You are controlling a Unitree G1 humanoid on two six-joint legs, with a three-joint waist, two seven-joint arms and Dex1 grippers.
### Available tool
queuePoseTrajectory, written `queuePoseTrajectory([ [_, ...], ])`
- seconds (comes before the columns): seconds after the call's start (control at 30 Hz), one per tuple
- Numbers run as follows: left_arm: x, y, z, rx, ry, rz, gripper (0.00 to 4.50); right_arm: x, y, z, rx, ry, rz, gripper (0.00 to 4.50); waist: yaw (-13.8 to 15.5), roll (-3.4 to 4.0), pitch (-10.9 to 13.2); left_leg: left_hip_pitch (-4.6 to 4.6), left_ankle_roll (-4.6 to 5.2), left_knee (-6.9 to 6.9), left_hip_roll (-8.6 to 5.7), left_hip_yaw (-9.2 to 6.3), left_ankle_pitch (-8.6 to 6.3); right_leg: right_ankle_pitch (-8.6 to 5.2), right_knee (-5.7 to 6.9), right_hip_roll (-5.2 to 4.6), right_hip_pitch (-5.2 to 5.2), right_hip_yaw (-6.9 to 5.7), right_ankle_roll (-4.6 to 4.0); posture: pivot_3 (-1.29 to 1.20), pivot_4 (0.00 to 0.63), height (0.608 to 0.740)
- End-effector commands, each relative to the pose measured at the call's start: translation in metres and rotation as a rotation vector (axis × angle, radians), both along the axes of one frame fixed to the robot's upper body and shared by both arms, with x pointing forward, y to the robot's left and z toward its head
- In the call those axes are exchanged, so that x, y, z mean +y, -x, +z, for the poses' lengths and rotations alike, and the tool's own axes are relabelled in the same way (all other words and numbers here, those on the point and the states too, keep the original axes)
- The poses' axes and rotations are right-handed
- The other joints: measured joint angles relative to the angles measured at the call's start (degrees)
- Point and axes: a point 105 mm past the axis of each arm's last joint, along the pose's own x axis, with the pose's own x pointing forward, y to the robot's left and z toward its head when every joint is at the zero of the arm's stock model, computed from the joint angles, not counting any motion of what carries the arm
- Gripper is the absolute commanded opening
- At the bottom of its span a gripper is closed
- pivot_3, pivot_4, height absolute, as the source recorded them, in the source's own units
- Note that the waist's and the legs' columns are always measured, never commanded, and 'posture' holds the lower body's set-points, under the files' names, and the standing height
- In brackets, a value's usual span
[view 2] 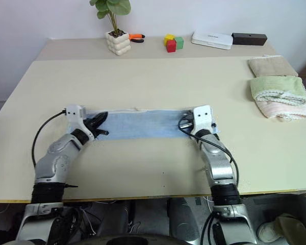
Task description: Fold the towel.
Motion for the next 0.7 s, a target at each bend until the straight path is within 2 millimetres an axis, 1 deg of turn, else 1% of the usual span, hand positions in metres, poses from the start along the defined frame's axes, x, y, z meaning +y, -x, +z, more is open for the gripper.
queuePoseTrajectory([
  [0.03, 0.018, -0.002, 0.014, -0.038, 0.017, 0.02, 0.0, -0.025, 0.005, -0.002, 0.005, 0.001, -0.069, 0.07, -0.07, -0.01, -0.01, 0.02, 0.0, 0.0, 0.0, 0.0, 0.0, 0.0, 0.0, 0.0, 0.03, 0.0, 0.0, 0.0, 0.15, 0.74],
  [0.07, 0.02, -0.002, 0.014, -0.043, -0.014, 0.015, 0.0, -0.026, 0.006, 0.0, 0.002, -0.006, -0.068, 0.07, -0.18, -0.01, -0.01, 0.04, 0.0, -0.01, 0.0, 0.0, 0.0, 0.0, 0.0, 0.01, 0.03, 0.0, 0.0, 0.0, 0.15, 0.74],
  [0.13, 0.024, -0.002, 0.015, -0.061, -0.048, -0.003, 0.0, -0.022, 0.009, 0.011, -0.04, -0.053, -0.017, 0.07, -0.24, -0.01, -0.01, 0.05, 0.0, -0.01, 0.0, 0.0, 0.0, 0.0, 0.0, 0.02, 0.03, 0.0, 0.0, 0.0, 0.15, 0.74],
  [0.2, 0.02, 0.003, 0.024, -0.092, -0.028, -0.08, 0.53, -0.02, 0.012, 0.023, -0.071, -0.124, 0.012, 0.58, -0.23, -0.01, 0.0, 0.04, 0.0, -0.02, 0.01, 0.0, 0.0, 0.0, 0.0, 0.02, 0.03, 0.0, 0.0, 0.0, 0.15, 0.74],
  [0.23, 0.017, 0.005, 0.034, -0.124, -0.013, -0.119, 0.86, -0.021, 0.013, 0.032, -0.091, -0.177, 0.021, 0.89, -0.24, -0.01, 0.0, 0.03, 0.0, -0.02, 0.01, 0.0, 0.0, -0.01, 0.0, 0.02, 0.03, 0.0, 0.0, 0.0, 0.15, 0.74],
  [0.27, 0.016, 0.007, 0.043, -0.154, 0.003, -0.146, 1.34, -0.019, 0.016, 0.041, -0.116, -0.219, 0.044, 1.34, -0.24, 0.0, 0.0, 0.03, 0.0, -0.01, 0.01, 0.0, 0.0, 0.0, 0.0, 0.01, 0.03, 0.0, 0.0, 0.0, 0.15, 0.74],
  [0.33, 0.017, 0.009, 0.062, -0.211, -0.024, -0.196, 2.26, -0.018, 0.025, 0.061, -0.167, -0.328, 0.09, 2.29, -0.18, 0.0, 0.01, 0.03, 0.0, -0.02, 0.01, -0.01, 0.0, 0.0, 0.0, 0.01, 0.03, 0.0, 0.0, 0.0, 0.15, 0.74],
  [0.4, 0.015, 0.013, 0.077, -0.239, -0.031, -0.257, 3.29, -0.022, 0.036, 0.067, -0.151, -0.407, 0.086, 3.31, -0.16, 0.0, 0.02, 0.0, 0.0, -0.02, 0.02, -0.07, 0.0, -0.01, 0.0, 0.02, 0.03, -0.05, -0.01, 0.0, 0.15, 0.74],
  [0.47, 0.013, 0.019, 0.085, -0.235, -0.022, -0.327, 4.31, -0.024, 0.049, 0.065, -0.097, -0.478, 0.085, 4.35, -0.12, -0.01, 0.01, 0.0, 0.01, -0.03, 0.02, -0.08, -0.01, -0.01, -0.02, 0.02, 0.04, -0.05, -0.01, 0.0, 0.15, 0.74],
  [0.5, 0.011, 0.022, 0.086, -0.228, -0.042, -0.364, 4.41, -0.024, 0.058, 0.065, -0.071, -0.518, 0.081, 4.44, -0.17, -0.01, 0.0, -0.01, 0.01, -0.03, 0.02, -0.09, -0.01, -0.02, -0.04, 0.01, 0.05, -0.06, -0.01, 0.0, 0.15, 0.74],
  [0.53, 0.009, 0.025, 0.086, -0.218, -0.052, -0.395, 4.41, -0.024, 0.066, 0.064, -0.05, -0.546, 0.08, 4.44, -0.2, 0.01, 0.01, 0.0, 0.01, -0.03, 0.02, -0.09, -0.01, -0.02, -0.06, 0.01, 0.06, -0.06, -0.01, 0.0, 0.15, 0.74],
  [0.6, 0.008, 0.029, 0.087, -0.203, -0.065, -0.433, 4.41, -0.029, 0.079, 0.063, -0.031, -0.601, 0.031, 4.44, -0.23, 0.02, 0.01, 0.0, 0.02, -0.08, 0.03, -0.08, -0.01, -0.03, -0.06, 0.01, 0.06, -0.06, -0.02, 0.0, 0.15, 0.74],
  [0.7, 0.003, 0.041, 0.091, -0.178, -0.102, -0.546, 4.41, -0.036, 0.099, 0.045, 0.069, -0.681, -0.064, 4.44, -0.34, 0.01, 0.01, 0.01, 0.02, -0.07, 0.03, -0.08, -0.01, -0.03, -0.05, 0.02, 0.05, -0.05, -0.03, 0.0, 0.15, 0.74],
])
